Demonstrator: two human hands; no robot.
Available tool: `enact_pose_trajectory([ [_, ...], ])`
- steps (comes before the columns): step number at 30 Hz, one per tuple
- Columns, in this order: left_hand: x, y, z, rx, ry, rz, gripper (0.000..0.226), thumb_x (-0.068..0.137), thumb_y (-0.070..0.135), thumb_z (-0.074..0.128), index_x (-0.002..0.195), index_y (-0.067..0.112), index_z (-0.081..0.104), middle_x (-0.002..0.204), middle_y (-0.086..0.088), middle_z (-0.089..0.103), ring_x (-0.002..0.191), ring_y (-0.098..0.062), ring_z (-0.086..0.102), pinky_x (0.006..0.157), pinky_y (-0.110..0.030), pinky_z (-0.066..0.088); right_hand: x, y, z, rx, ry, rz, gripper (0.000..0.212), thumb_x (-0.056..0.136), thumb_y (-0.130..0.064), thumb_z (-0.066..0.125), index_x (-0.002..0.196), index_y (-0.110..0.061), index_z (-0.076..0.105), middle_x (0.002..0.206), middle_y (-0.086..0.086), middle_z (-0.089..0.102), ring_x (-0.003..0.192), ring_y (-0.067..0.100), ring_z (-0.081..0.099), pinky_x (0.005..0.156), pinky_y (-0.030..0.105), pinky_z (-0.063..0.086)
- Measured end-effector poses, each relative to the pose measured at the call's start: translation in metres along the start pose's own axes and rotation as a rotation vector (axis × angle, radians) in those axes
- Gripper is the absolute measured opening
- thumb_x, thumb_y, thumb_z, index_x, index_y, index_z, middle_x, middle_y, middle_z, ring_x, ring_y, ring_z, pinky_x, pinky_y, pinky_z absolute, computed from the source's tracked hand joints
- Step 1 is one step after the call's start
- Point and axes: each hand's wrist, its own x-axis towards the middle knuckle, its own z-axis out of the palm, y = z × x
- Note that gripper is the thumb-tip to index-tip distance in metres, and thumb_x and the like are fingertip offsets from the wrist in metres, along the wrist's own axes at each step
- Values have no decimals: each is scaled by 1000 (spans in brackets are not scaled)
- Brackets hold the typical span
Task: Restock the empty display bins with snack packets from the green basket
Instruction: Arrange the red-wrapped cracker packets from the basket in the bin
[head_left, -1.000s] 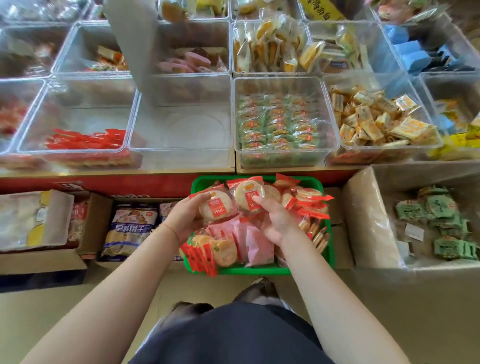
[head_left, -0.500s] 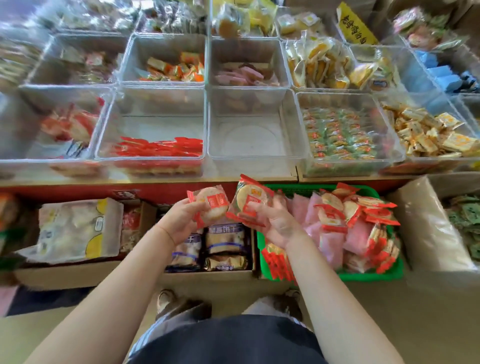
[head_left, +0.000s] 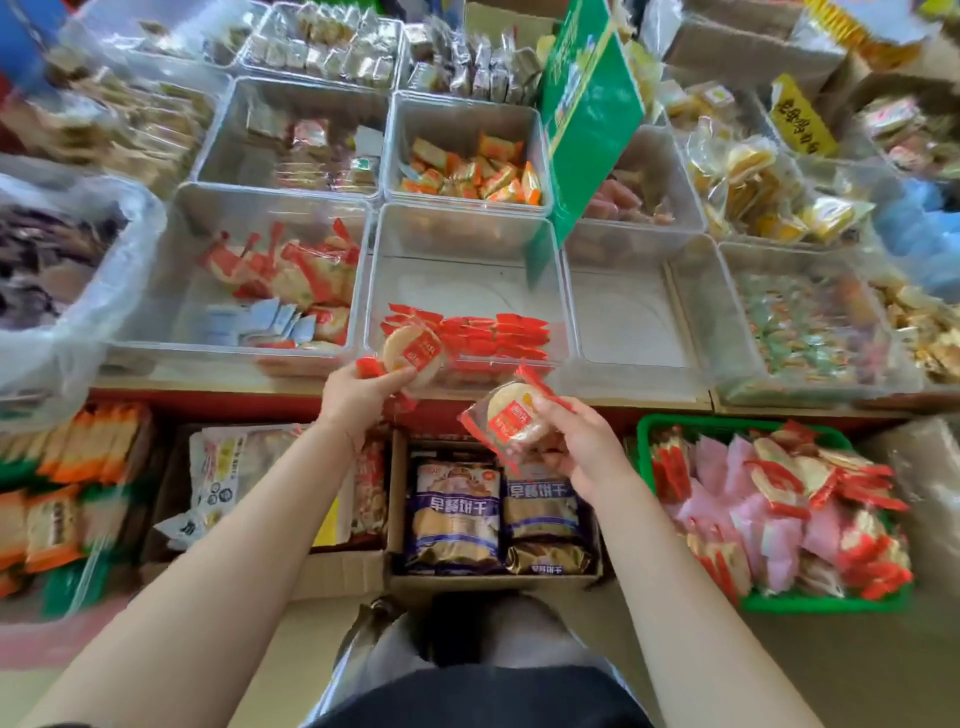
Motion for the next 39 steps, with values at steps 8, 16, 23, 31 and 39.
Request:
enact_pose_trajectory([
  [8, 79, 40, 16, 430, 195, 411, 15, 83, 28, 72, 87, 17, 64, 79, 0, 63, 79, -20, 60, 66, -25, 41, 51, -47, 30, 61, -21, -80, 34, 92, -17, 68, 123, -9, 53, 98, 12, 72, 71, 19, 69, 66, 32, 58],
  [16, 167, 43, 22, 837, 262, 789, 18, 87, 3, 61, 104, -2, 58, 100, -22, 60, 86, -41, 55, 76, -47, 44, 135, -82, 54, -290, 81, -316, 28, 95, -15, 64, 121, -23, 64, 109, -2, 70, 95, 15, 70, 81, 28, 59],
  [23, 186, 35, 27, 941, 292, 873, 12, 97, 15, 47, 91, 5, 44, 98, -18, 50, 85, -34, 47, 79, -47, 39, 224, -92, 107, -998, -49, -475, 28, 90, -14, 60, 115, -19, 72, 109, 3, 72, 102, 23, 64, 86, 30, 50],
  [31, 188, 34, 27, 965, 247, 775, 18, 99, 20, 43, 94, 4, 46, 116, -20, 52, 100, -39, 51, 95, -58, 39, 240, -77, 156, -1240, -382, -272, 35, 95, -37, 48, 125, -32, 65, 126, 3, 66, 120, 27, 56, 98, 38, 44],
  [39, 182, 38, 29, 1039, 177, 670, 17, 101, 20, 45, 100, 3, 50, 135, -26, 45, 123, -44, 45, 113, -57, 25, 231, -113, 131, -869, -51, -655, 52, 88, -10, 59, 136, -28, 45, 131, 0, 50, 103, 18, 56, 79, 30, 52],
])
